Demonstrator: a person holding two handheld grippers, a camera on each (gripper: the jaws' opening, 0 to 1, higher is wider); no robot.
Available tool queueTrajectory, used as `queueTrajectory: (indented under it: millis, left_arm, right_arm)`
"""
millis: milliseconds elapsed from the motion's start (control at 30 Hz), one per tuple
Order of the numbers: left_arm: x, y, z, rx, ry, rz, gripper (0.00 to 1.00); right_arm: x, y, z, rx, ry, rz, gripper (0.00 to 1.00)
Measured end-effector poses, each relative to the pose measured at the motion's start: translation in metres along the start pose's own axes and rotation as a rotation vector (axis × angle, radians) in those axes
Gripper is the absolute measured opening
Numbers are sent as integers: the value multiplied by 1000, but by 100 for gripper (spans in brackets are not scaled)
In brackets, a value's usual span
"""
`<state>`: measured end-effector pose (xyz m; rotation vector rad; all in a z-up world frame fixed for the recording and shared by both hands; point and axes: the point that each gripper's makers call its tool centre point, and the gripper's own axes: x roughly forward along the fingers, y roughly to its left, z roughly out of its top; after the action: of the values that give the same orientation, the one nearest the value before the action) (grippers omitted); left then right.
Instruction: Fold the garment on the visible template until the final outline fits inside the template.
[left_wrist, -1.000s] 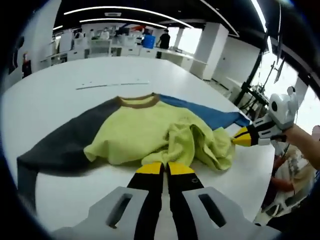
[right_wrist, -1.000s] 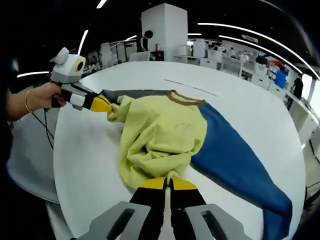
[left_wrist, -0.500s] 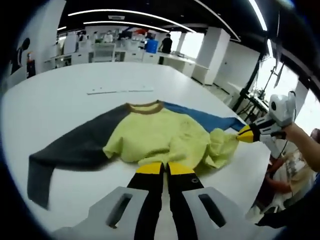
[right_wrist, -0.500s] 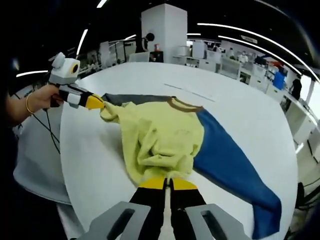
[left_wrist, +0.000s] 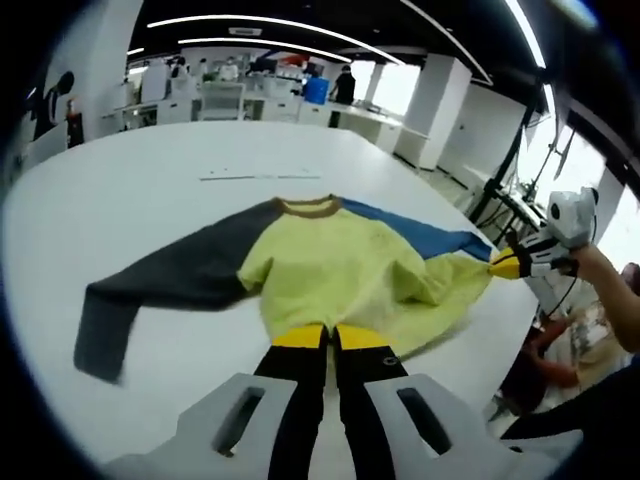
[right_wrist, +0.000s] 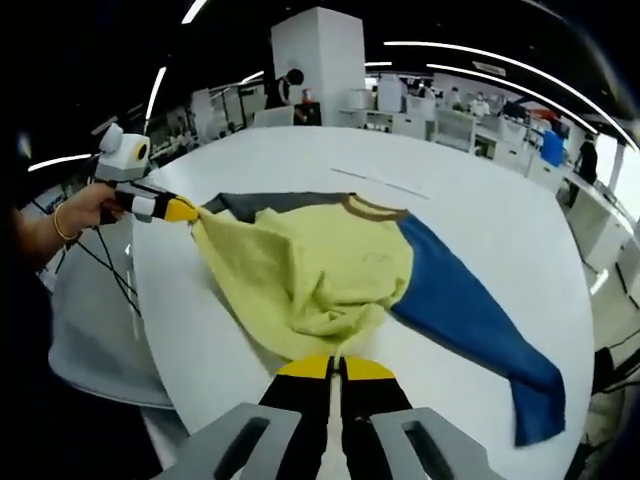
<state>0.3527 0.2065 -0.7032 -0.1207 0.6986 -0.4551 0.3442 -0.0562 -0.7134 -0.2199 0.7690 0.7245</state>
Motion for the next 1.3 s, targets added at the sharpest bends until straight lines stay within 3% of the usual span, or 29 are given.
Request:
queueTrajectory:
  millis: [333, 633, 800, 1167, 1300]
  left_arm:
    - [-28, -3, -17, 1, 14, 25, 0]
    - [-44, -12, -52, -52, 70, 50, 0]
    - [-50, -6, -67, -66, 93, 83, 0]
    - [-44, -4, -105, -71, 186, 94, 0]
    - [-42, -2, -121, -87, 237, 101, 0]
  right_arm:
    - [-16, 12, -9, 33, 15, -5, 0]
    - [-26, 26, -20, 71, 31, 5, 0]
    - [-31, 33, -29, 72, 54, -5, 0]
    - [-29, 39, -65, 102, 149, -35, 0]
    - [-27, 36, -84, 59, 220, -75, 0]
